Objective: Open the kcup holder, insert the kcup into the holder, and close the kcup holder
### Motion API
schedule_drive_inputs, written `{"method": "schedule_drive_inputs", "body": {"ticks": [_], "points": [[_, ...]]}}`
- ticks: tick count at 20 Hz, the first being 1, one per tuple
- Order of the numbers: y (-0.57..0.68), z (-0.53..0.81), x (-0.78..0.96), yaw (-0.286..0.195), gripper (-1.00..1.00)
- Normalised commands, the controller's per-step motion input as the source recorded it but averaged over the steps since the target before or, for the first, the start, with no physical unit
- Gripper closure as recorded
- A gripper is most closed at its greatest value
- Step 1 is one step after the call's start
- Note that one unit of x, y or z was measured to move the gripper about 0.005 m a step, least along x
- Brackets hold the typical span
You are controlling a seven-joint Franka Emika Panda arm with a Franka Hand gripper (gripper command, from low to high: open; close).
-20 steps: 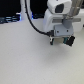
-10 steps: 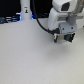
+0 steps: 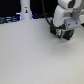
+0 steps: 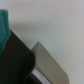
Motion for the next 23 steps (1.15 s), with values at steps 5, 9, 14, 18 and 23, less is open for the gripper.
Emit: {"method": "schedule_drive_inputs", "body": {"ticks": [5, 9, 14, 18, 23], "points": [[0.55, 0.01, -0.9, 0.021, -1.0], [0.55, 0.02, -0.84, 0.022, -1.0], [0.39, 0.64, -0.1, 0.038, -1.0], [0.14, 1.0, 0.29, 0.023, -1.0], [0.06, 0.35, 0.11, -0.007, -1.0]]}}
